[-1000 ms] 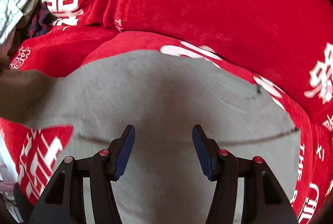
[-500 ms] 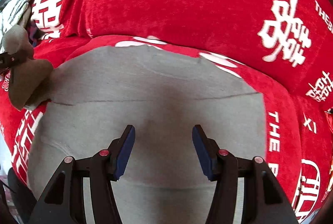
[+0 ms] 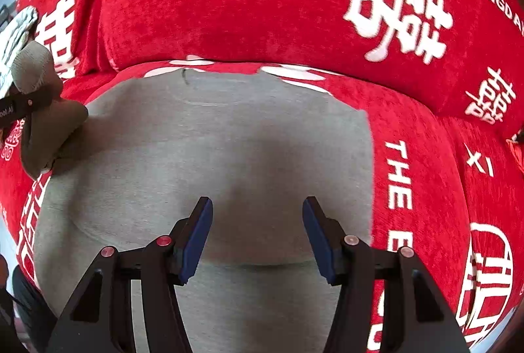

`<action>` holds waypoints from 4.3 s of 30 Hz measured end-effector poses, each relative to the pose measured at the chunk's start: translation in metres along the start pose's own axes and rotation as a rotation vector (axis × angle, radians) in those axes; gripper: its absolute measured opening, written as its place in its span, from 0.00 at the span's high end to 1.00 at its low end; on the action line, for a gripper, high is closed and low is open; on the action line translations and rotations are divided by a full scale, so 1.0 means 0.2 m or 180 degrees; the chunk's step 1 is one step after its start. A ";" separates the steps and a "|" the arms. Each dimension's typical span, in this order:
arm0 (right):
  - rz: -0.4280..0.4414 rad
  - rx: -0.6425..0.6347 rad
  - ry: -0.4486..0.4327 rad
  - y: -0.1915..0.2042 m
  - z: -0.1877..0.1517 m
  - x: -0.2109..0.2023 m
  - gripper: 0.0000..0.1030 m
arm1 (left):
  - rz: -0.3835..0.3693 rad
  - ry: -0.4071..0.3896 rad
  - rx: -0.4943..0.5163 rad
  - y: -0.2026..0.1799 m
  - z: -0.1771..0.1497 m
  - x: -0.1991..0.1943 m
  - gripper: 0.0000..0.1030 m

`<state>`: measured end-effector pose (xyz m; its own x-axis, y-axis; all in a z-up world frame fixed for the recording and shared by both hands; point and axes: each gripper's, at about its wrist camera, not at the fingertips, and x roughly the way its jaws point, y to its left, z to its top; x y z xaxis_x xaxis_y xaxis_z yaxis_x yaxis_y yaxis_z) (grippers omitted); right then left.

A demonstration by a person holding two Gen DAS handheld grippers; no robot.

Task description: Fold small clothes

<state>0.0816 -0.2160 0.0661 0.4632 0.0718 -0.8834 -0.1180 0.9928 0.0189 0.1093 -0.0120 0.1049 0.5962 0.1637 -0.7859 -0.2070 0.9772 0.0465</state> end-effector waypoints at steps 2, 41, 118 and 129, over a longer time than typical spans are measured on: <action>-0.0011 0.0052 0.0000 -0.05 -0.01 0.00 0.41 | -0.0023 0.0009 0.0054 -0.08 0.00 -0.01 0.84; -0.0003 0.0588 0.0020 -0.49 -0.09 0.00 0.41 | -0.0894 0.0215 0.0781 -0.82 -0.27 0.08 0.84; 0.1039 0.1043 -0.0143 -0.42 0.05 0.00 0.93 | -0.1349 0.0312 0.0751 -0.44 -0.46 0.15 0.09; 0.0725 0.0761 -0.0137 -0.46 -0.04 0.13 0.90 | -0.1213 0.0464 0.0347 -0.16 -0.40 0.28 0.09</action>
<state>0.0980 -0.3063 0.0385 0.4859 0.2935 -0.8232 -0.0156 0.9447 0.3276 0.0881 -0.0445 0.0104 0.4966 -0.2254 -0.8382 0.0951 0.9740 -0.2056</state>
